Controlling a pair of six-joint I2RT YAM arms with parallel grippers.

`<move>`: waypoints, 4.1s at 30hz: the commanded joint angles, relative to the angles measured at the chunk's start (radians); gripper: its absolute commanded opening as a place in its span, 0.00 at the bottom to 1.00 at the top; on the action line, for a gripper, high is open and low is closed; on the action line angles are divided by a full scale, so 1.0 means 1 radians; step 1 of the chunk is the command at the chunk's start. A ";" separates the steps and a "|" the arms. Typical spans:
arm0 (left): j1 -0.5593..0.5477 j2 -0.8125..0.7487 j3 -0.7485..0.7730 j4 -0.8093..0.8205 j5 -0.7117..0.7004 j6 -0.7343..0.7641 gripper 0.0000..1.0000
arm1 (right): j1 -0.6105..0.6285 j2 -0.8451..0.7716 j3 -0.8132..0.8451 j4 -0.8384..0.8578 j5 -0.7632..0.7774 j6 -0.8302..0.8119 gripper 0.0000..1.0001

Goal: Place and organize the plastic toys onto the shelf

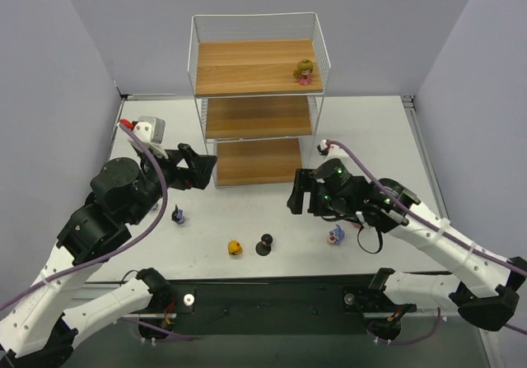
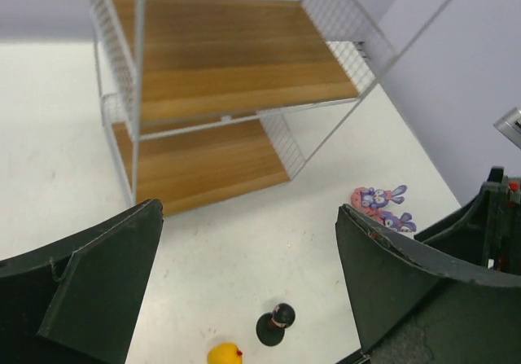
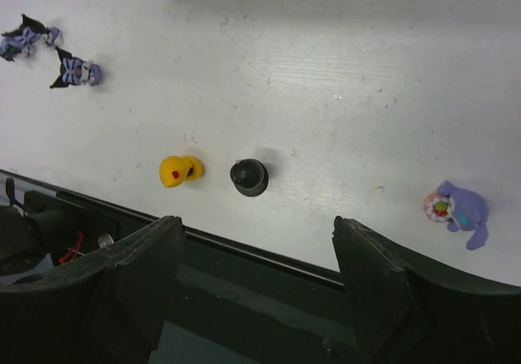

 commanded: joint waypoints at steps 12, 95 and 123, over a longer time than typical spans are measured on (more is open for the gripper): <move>0.008 -0.066 0.031 -0.402 -0.211 -0.192 0.97 | 0.311 0.345 -0.022 0.038 0.167 0.502 0.70; -0.194 0.595 -0.600 0.595 0.490 -0.035 0.67 | -0.134 -0.147 -0.143 -0.201 0.156 0.253 0.68; -0.216 0.540 -0.505 0.448 0.412 -0.061 0.08 | -0.138 -0.190 -0.168 -0.207 0.173 0.270 0.66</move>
